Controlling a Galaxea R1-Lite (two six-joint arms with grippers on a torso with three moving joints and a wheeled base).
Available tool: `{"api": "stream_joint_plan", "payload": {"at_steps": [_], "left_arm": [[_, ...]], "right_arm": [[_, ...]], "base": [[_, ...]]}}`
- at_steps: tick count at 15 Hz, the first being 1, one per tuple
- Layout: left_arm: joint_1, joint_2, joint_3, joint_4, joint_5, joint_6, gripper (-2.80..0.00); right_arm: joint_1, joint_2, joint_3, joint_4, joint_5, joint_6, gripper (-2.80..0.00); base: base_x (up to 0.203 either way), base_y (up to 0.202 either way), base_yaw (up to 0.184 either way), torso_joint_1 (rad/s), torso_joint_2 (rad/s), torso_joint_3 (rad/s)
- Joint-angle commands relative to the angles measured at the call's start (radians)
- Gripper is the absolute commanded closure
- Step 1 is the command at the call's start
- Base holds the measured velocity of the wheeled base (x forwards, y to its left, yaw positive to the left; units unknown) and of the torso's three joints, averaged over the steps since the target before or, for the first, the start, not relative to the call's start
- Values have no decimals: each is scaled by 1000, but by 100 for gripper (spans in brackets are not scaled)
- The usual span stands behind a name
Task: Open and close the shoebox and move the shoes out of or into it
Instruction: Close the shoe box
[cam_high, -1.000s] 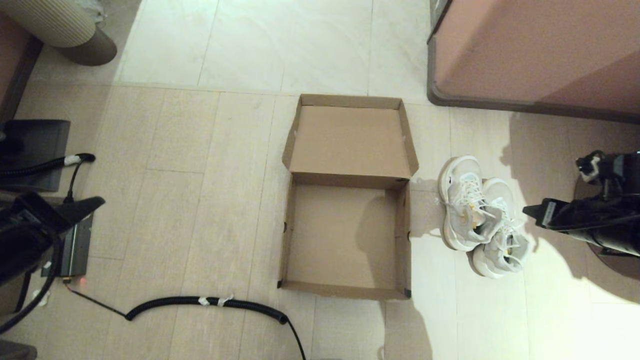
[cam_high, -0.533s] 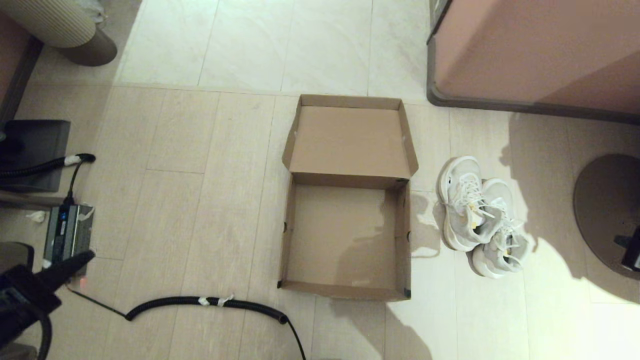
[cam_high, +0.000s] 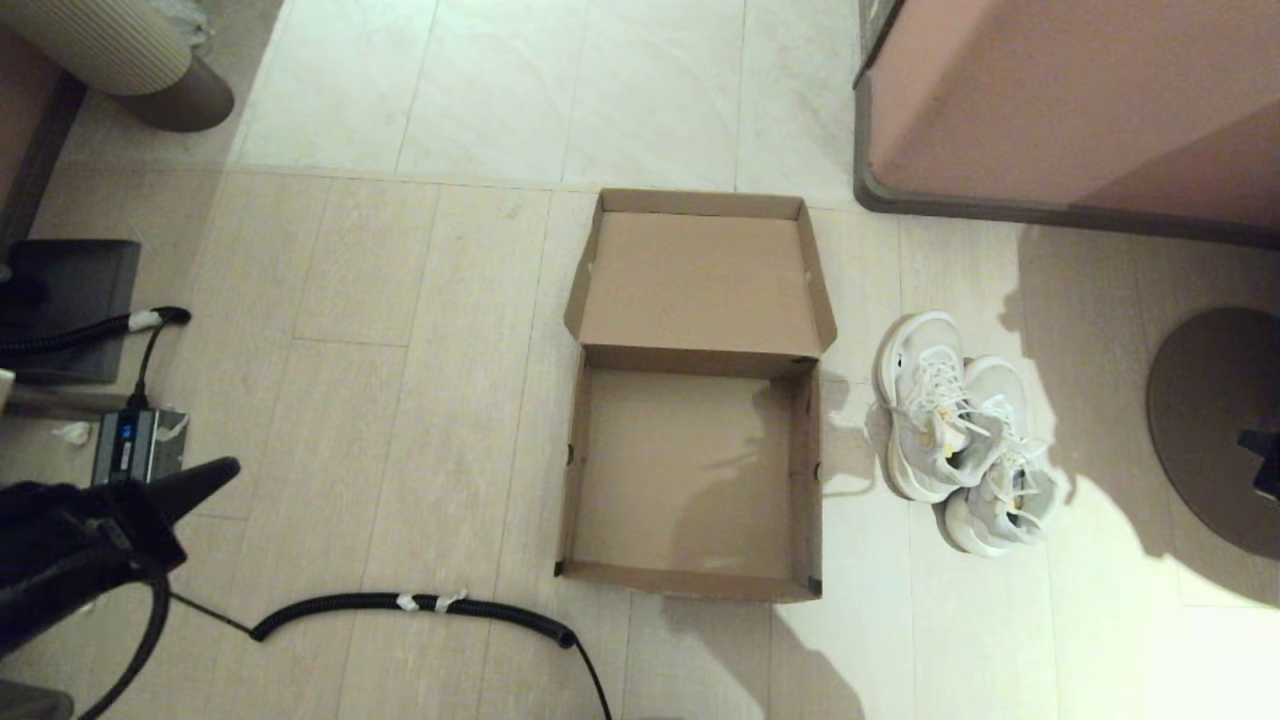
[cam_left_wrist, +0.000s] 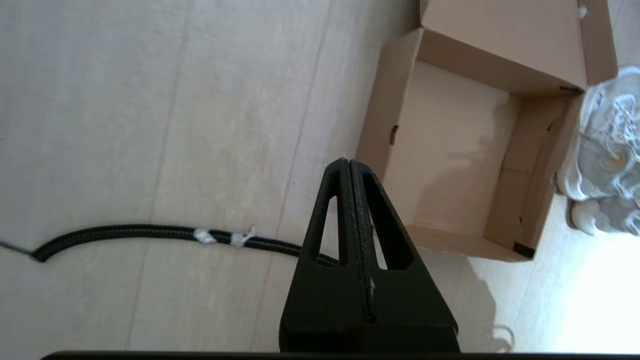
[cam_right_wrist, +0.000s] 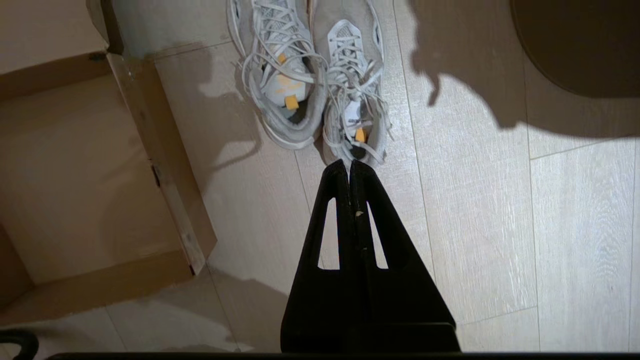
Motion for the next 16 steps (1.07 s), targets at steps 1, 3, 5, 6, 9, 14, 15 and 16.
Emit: {"api": "stream_joint_plan", "payload": {"at_steps": [1, 3, 5, 6, 9, 14, 15, 16], "left_arm": [[-48, 85, -19, -3, 0, -4, 0], [-122, 84, 1, -2, 3, -9, 0], [-190, 51, 39, -3, 6, -9, 0], [-195, 44, 49, -3, 6, -9, 0], [-197, 53, 71, -2, 4, -28, 0], [-259, 159, 34, -4, 2, -28, 0], [-287, 188, 10, -4, 3, -29, 0], [-302, 225, -12, -5, 3, -31, 0]], "right_arm": [[22, 82, -43, -2, -3, 2, 0], [64, 96, -44, -2, -8, 5, 0], [116, 95, -21, -2, -9, 10, 0], [137, 95, -13, -2, -9, 11, 0], [253, 110, -3, -3, -5, 9, 0], [437, 346, -63, -162, -21, 2, 0], [462, 415, -91, -190, -29, 3, 0], [487, 488, -122, -216, -34, 4, 0]], "base": [[0, 0, 0, 0, 0, 0], [0, 0, 0, 0, 0, 0], [0, 0, 0, 0, 0, 0], [0, 0, 0, 0, 0, 0], [0, 0, 0, 0, 0, 0], [0, 0, 0, 0, 0, 0], [0, 0, 0, 0, 0, 0], [0, 0, 0, 0, 0, 0]]}}
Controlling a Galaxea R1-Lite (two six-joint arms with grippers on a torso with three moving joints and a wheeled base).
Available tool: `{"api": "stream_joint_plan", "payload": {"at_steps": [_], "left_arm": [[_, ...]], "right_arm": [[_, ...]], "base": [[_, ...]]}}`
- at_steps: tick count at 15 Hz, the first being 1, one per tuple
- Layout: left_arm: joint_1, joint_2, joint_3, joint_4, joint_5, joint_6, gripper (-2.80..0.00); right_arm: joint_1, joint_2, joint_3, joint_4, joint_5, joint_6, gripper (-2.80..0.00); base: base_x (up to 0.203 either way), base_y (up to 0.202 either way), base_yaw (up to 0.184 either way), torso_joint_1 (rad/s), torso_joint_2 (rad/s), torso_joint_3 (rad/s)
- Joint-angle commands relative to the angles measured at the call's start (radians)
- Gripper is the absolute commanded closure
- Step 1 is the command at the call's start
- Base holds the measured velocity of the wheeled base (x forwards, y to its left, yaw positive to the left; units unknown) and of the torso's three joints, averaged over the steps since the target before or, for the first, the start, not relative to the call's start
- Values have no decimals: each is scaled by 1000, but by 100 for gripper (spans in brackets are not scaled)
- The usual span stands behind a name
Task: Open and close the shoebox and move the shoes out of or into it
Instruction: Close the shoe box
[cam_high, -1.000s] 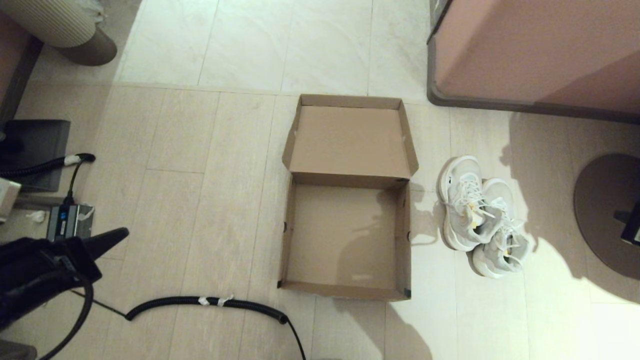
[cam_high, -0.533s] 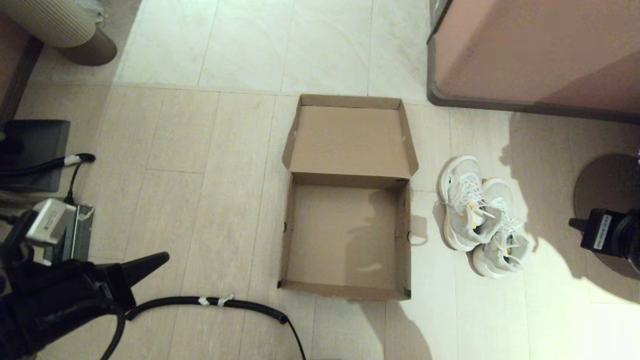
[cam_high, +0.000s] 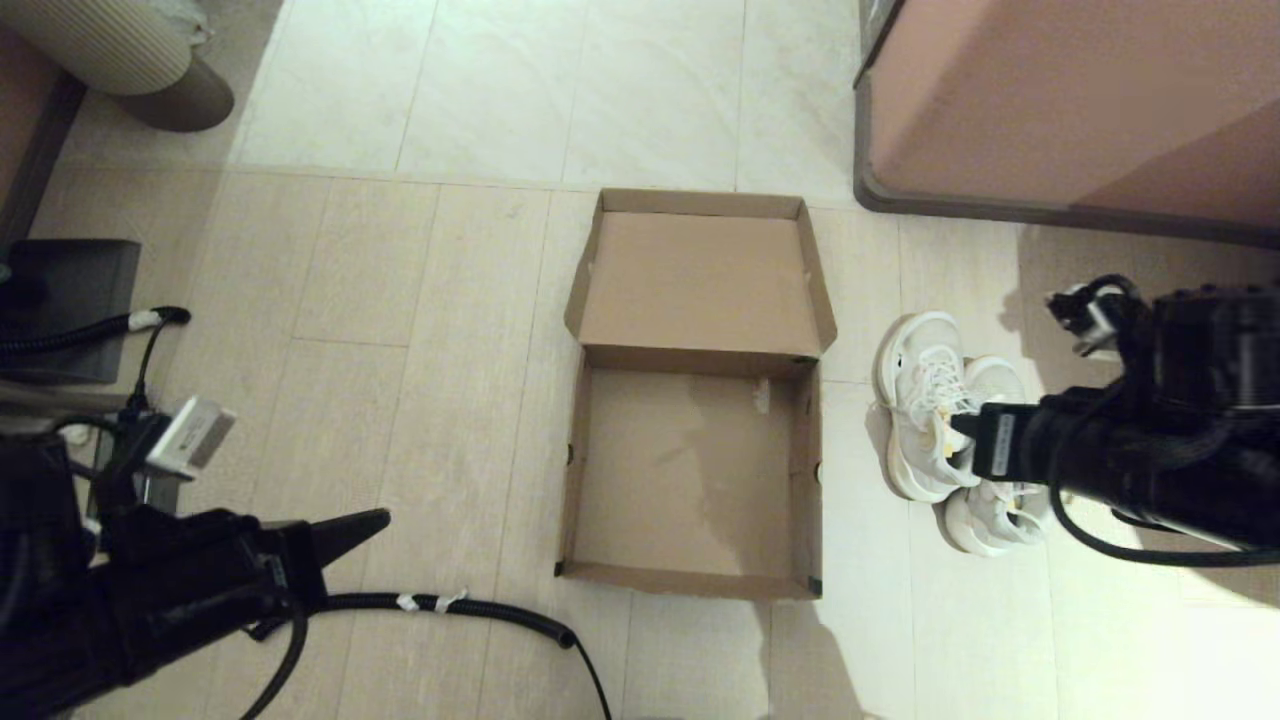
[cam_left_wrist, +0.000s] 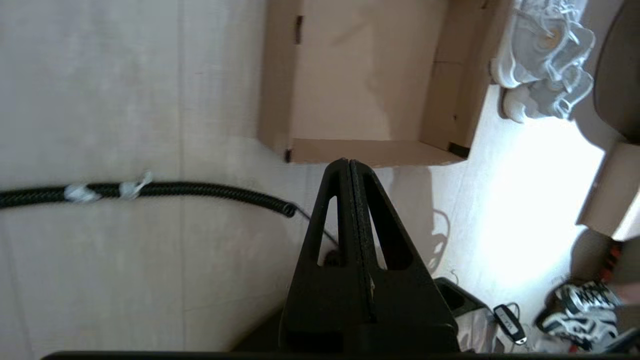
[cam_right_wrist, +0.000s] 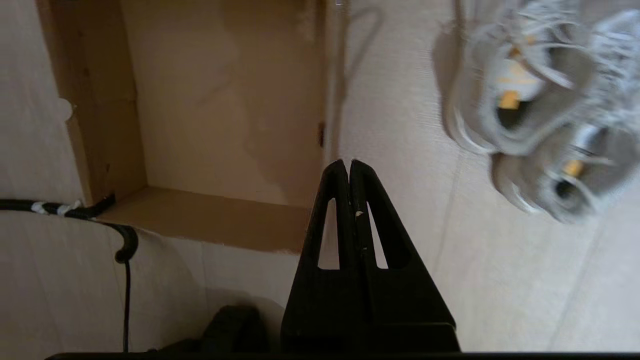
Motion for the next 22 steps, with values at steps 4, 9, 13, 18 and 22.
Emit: {"api": "stream_joint_plan", "payload": {"at_steps": [4, 9, 13, 18, 22], "left_arm": [[-70, 282, -156, -62, -1, -3, 0], [-174, 633, -390, -114, 1, -2, 0], [-285, 874, -574, -182, 136, 0, 0], [-341, 1015, -683, -191, 211, 3, 0], [-381, 1075, -706, -182, 248, 7, 0]], "right_arm": [[120, 402, -187, -125, -26, 3, 0], [196, 600, -355, -140, -27, -1, 0], [230, 653, -316, -146, -27, 13, 0], [229, 663, -153, -289, -32, 10, 0], [228, 718, -115, -363, -35, 6, 0]], "base": [[0, 0, 0, 0, 0, 0], [0, 0, 0, 0, 0, 0], [0, 0, 0, 0, 0, 0], [0, 0, 0, 0, 0, 0], [0, 0, 0, 0, 0, 0]]}}
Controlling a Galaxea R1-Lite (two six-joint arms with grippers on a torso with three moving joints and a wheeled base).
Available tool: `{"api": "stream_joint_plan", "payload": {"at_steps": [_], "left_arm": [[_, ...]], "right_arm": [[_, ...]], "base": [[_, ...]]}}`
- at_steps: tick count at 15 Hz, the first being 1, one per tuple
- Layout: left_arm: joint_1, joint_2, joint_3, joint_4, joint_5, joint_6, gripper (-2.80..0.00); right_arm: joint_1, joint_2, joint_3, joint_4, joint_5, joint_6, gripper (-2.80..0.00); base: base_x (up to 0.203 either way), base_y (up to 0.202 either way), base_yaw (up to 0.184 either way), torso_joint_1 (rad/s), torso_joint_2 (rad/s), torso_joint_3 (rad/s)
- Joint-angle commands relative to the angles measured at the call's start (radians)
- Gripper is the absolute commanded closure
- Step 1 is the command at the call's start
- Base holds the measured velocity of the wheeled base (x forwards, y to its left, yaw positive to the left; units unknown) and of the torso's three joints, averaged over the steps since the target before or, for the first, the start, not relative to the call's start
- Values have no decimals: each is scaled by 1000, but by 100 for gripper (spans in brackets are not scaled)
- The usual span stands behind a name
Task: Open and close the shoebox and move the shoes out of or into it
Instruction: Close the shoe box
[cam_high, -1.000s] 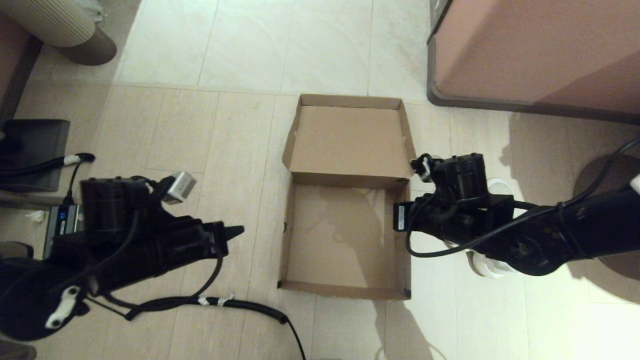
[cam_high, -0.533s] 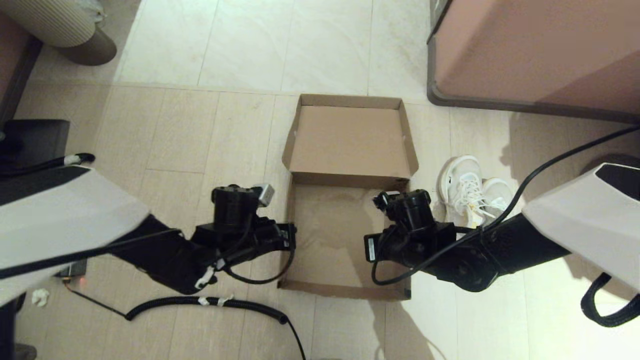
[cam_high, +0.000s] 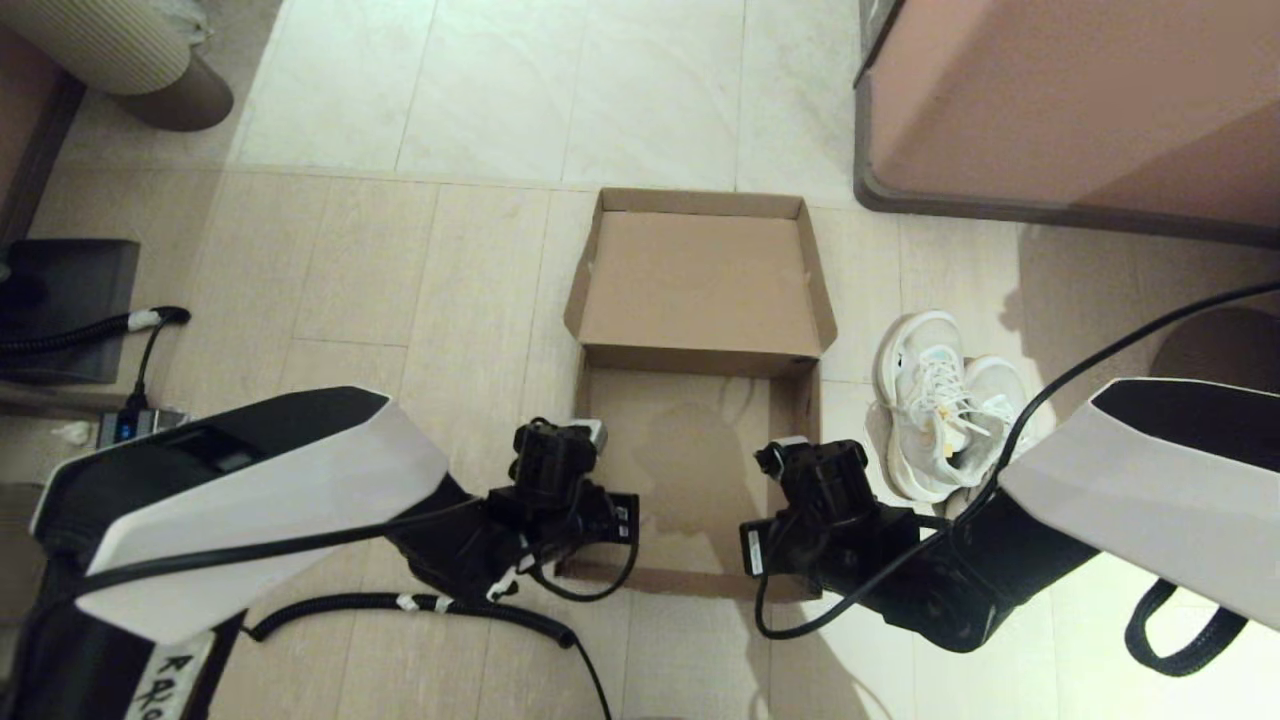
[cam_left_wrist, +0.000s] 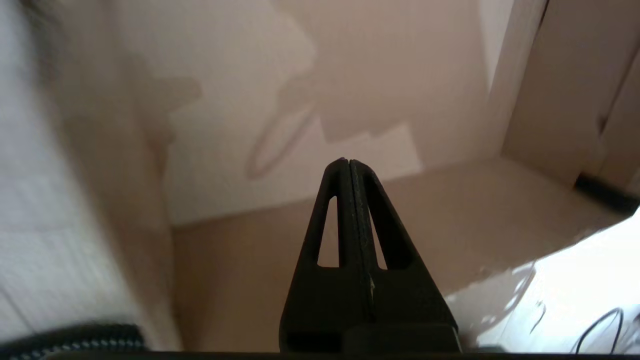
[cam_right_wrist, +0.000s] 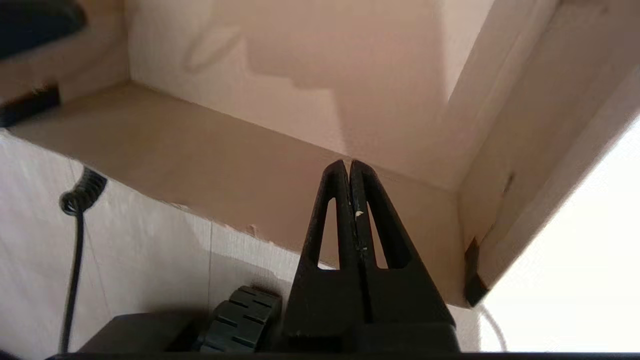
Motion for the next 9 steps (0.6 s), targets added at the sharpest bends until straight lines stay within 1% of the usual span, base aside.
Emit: {"api": "stream_joint_plan", "payload": {"at_steps": [1, 4, 7, 9], "left_arm": [[-11, 35, -4, 3, 4, -1, 0], [-19, 62, 4, 49, 61, -4, 0], [-43, 60, 42, 50, 68, -5, 0], [-66, 60, 91, 46, 92, -9, 0]], "right_arm": [[3, 29, 11, -17, -2, 1, 0], [4, 44, 51, -51, -16, 0, 0], [4, 46, 135, -108, -19, -3, 0], [5, 46, 188, -158, -21, -3, 0]], "base": [[0, 0, 0, 0, 0, 0], [0, 0, 0, 0, 0, 0], [0, 0, 0, 0, 0, 0], [0, 0, 0, 0, 0, 0]]}}
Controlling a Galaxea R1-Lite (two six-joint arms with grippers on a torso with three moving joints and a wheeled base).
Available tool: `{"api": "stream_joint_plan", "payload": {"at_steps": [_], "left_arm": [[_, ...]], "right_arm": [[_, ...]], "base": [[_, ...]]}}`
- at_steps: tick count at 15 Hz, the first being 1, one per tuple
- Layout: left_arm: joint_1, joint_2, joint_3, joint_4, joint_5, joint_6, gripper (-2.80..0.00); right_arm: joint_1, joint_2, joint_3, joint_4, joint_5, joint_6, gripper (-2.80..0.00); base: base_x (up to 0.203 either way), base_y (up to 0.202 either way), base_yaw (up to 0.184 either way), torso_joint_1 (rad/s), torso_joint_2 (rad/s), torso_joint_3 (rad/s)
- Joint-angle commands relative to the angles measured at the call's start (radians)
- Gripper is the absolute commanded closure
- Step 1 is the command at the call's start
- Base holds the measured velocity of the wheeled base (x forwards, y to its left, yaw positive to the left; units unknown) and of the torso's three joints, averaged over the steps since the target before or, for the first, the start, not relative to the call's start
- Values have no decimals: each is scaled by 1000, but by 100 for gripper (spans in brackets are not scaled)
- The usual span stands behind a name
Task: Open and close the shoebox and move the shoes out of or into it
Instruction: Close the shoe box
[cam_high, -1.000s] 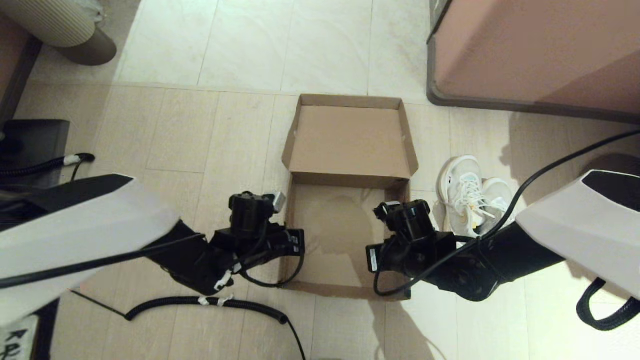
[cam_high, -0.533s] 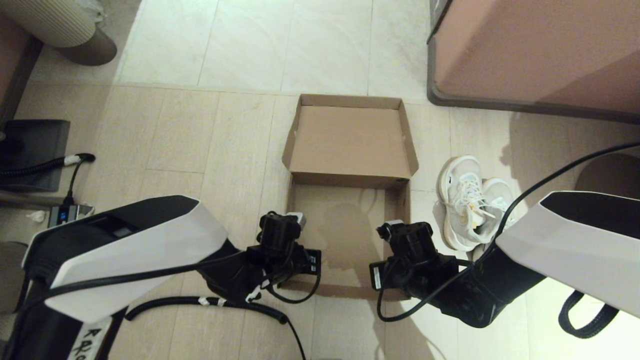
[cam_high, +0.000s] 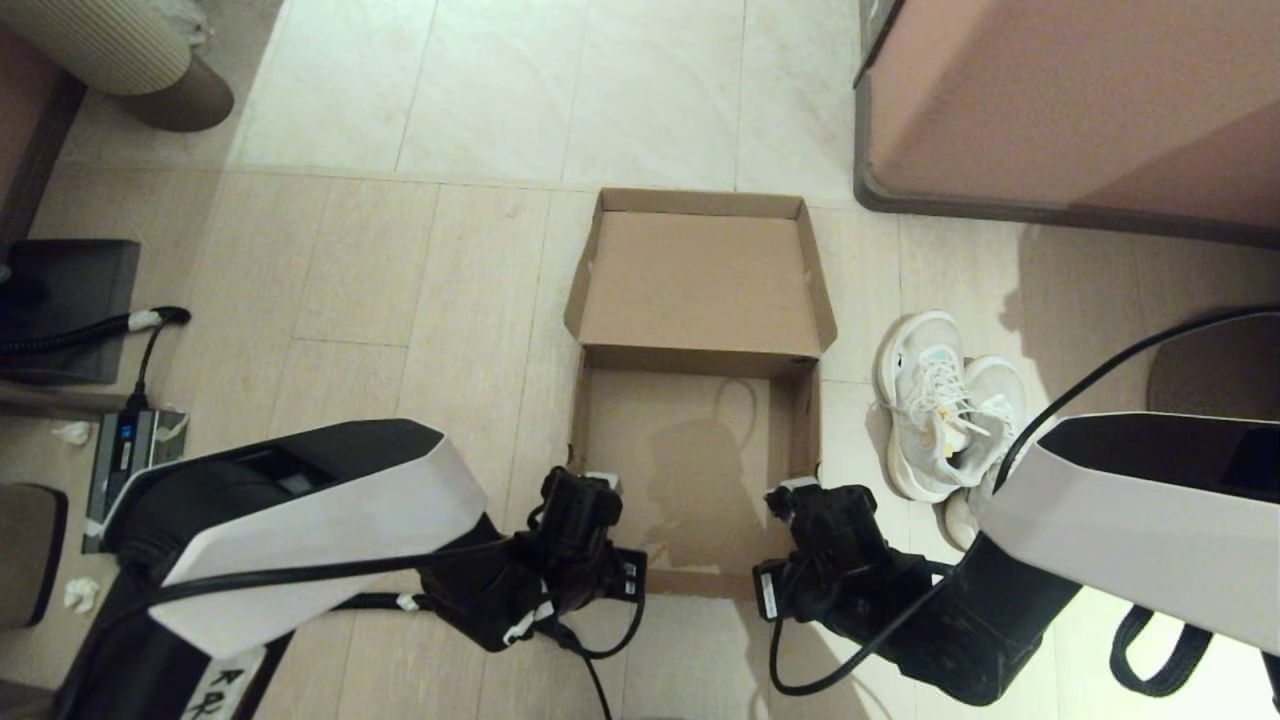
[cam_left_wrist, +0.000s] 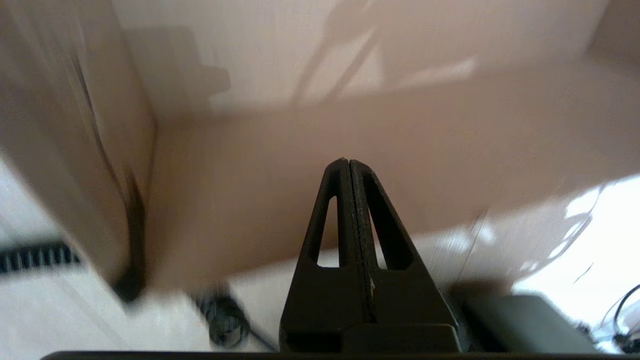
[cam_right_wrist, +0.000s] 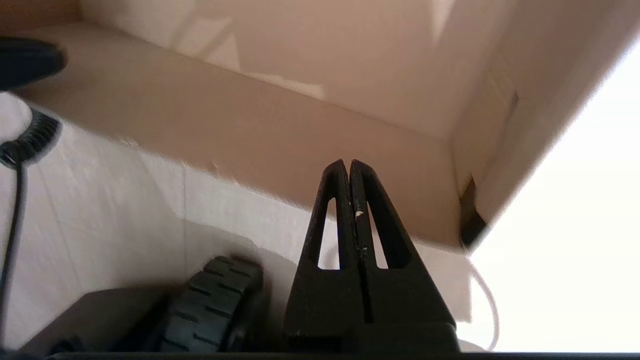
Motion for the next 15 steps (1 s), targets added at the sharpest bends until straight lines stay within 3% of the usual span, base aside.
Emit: {"api": "stream_joint_plan", "payload": {"at_steps": [1, 10, 15], "left_arm": [[-15, 0, 38, -6, 6, -6, 0], [-93, -77, 243, -8, 29, -64, 0], [-97, -138, 231, -18, 31, -73, 0]], "right_arm": [[5, 0, 55, -24, -3, 1, 0], [82, -44, 295, -166, -42, 4, 0], [66, -143, 268, -190, -41, 8, 0]], "base": [[0, 0, 0, 0, 0, 0], [0, 0, 0, 0, 0, 0], [0, 0, 0, 0, 0, 0]]}}
